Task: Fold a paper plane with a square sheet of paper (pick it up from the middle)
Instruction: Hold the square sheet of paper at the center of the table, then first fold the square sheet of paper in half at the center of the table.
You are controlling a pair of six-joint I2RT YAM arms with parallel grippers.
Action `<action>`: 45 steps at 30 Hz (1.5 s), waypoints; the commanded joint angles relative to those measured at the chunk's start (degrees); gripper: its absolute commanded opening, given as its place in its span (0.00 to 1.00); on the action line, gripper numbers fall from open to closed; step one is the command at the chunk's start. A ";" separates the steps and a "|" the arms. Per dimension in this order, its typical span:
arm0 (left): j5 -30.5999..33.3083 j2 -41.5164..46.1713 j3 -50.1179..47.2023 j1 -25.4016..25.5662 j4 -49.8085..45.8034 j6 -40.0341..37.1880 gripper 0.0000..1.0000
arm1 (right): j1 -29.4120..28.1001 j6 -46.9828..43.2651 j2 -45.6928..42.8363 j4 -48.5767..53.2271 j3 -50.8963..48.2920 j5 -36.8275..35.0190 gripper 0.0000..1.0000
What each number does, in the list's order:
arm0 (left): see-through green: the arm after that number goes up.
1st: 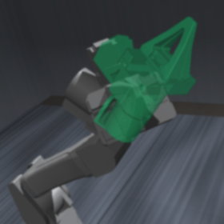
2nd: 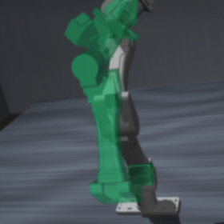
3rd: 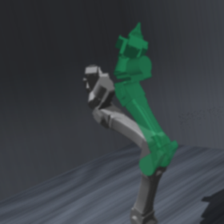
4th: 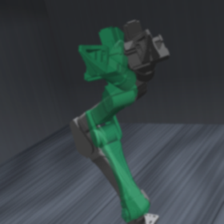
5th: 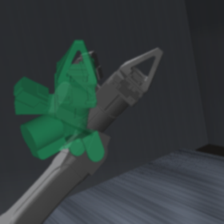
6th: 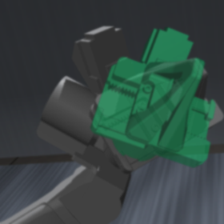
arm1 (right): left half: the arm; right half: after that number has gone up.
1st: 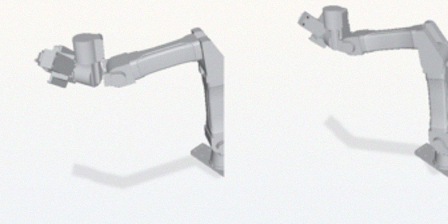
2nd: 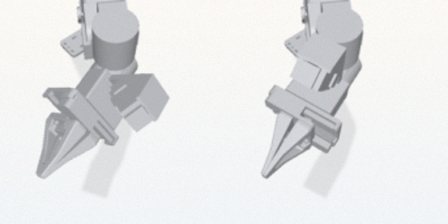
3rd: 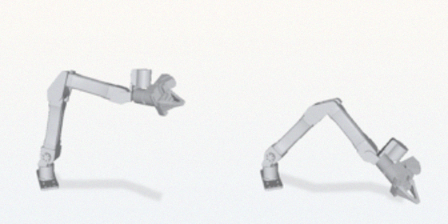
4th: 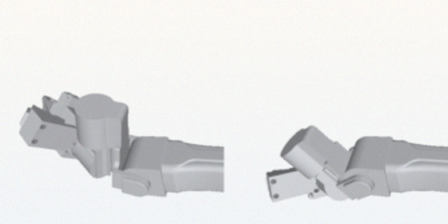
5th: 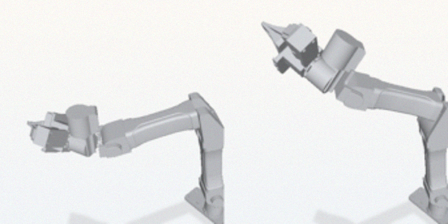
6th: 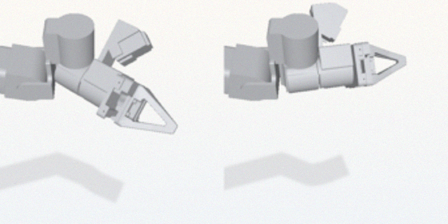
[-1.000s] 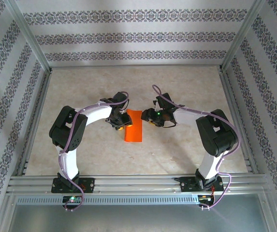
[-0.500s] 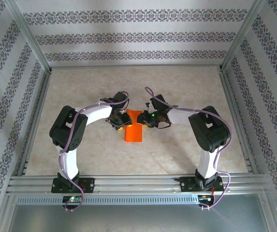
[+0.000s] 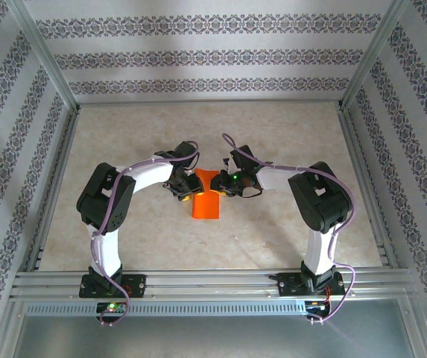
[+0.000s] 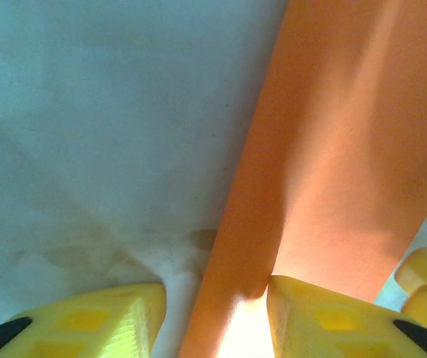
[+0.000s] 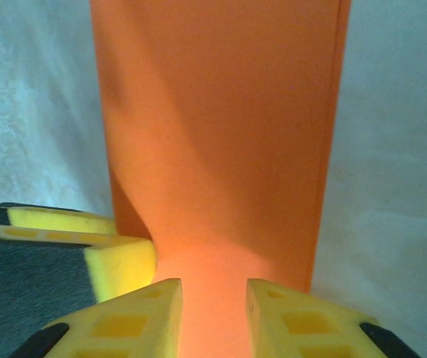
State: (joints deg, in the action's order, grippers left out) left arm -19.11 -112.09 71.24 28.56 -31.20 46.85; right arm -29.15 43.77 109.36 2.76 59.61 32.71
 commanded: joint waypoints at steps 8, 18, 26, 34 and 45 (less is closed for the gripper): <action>0.49 -8.53 -4.13 3.08 1.38 0.17 0.44 | -1.00 -1.30 4.09 4.75 0.76 -2.15 0.25; 4.55 -0.17 2.92 2.32 -2.94 -4.44 0.46 | -0.82 -4.44 6.57 13.15 0.66 -7.16 0.20; -3.38 8.02 1.49 1.22 7.43 -6.92 0.44 | -0.80 -6.41 8.87 18.81 2.86 -11.85 0.16; -8.35 8.16 -2.74 1.16 16.14 -4.82 0.29 | -1.24 -5.98 9.88 22.17 4.03 -14.58 0.12; -8.65 3.39 -3.40 0.82 10.12 -9.30 0.19 | -1.62 -6.03 10.77 24.47 5.04 -17.06 0.11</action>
State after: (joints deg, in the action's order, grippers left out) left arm -28.62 -107.50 67.85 29.89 -17.23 40.88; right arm -30.17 38.74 113.91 17.19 67.81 26.76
